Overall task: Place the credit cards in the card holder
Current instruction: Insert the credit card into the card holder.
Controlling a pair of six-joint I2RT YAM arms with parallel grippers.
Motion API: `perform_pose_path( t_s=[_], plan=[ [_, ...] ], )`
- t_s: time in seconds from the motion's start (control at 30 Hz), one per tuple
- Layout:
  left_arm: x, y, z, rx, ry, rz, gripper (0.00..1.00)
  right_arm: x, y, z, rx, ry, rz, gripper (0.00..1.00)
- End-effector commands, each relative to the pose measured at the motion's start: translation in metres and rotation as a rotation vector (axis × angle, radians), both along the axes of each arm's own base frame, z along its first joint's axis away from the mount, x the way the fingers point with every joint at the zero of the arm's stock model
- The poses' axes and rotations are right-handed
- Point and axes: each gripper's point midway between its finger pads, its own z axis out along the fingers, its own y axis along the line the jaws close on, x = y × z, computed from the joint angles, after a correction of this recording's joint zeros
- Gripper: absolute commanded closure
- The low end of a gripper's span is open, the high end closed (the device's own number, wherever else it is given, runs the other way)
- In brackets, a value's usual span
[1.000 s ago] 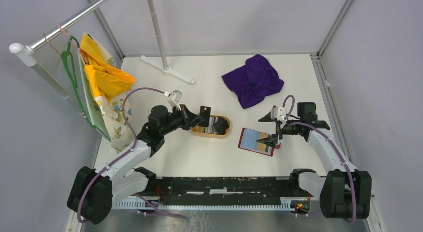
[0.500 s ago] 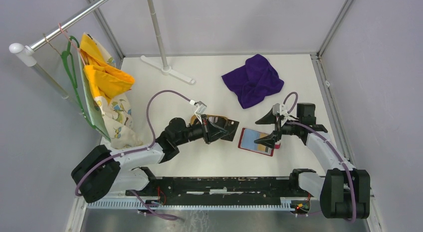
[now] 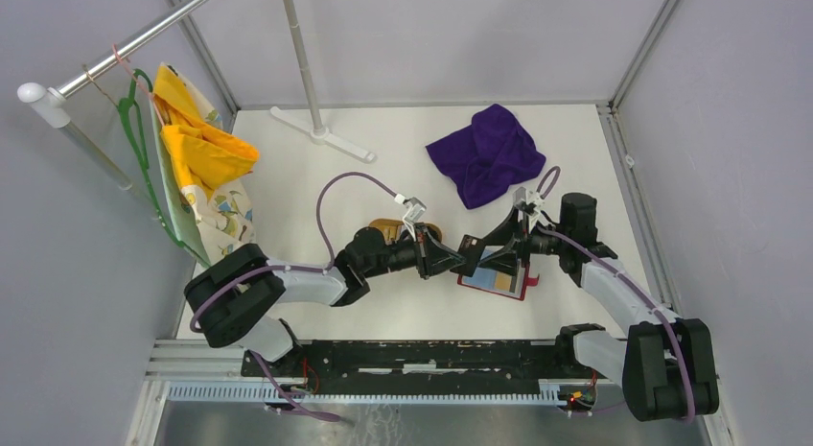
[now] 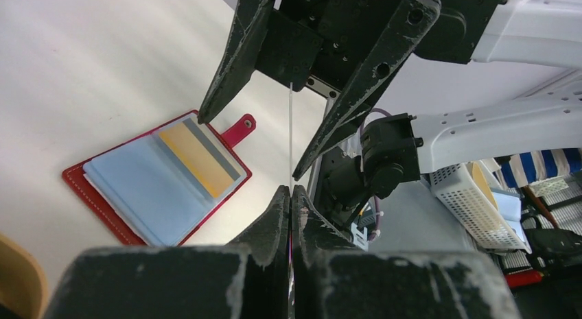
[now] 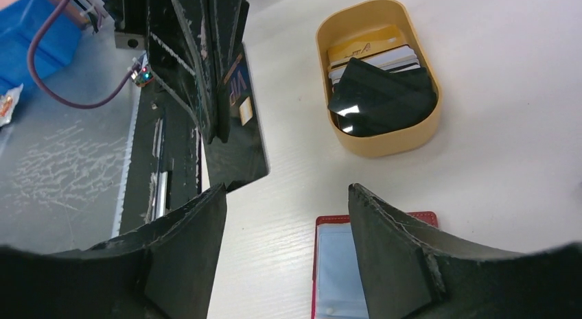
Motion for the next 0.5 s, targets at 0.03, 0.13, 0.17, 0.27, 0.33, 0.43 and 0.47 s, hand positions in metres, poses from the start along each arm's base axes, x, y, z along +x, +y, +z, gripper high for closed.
perform_pose_path(
  t_s=[0.03, 0.13, 0.17, 0.27, 0.33, 0.43, 0.47],
  plan=[
    [0.002, -0.013, 0.037, -0.137, -0.047, -0.007, 0.98, 0.009, 0.004, 0.015, 0.048, 0.059, -0.051, 0.32],
    [0.002, -0.015, 0.036, -0.137, -0.042, -0.011, 0.98, 0.008, 0.005, 0.021, 0.065, 0.077, -0.05, 0.36],
    [0.002, -0.016, 0.034, -0.135, -0.041, -0.01, 0.98, 0.008, 0.005, 0.023, 0.069, 0.075, -0.044, 0.37],
    [0.003, -0.016, 0.034, -0.134, -0.04, -0.008, 0.98, 0.007, 0.006, 0.027, 0.074, 0.074, -0.038, 0.43],
    [0.003, -0.016, 0.033, -0.132, -0.038, -0.007, 0.98, 0.008, 0.006, 0.03, 0.078, 0.068, -0.034, 0.45],
    [0.004, -0.016, 0.029, -0.122, -0.031, -0.004, 0.98, 0.008, 0.006, 0.034, 0.083, 0.064, -0.025, 0.53],
    [0.004, -0.016, 0.029, -0.122, -0.031, -0.003, 0.98, 0.007, 0.006, 0.035, 0.083, 0.065, -0.024, 0.55]
  ],
)
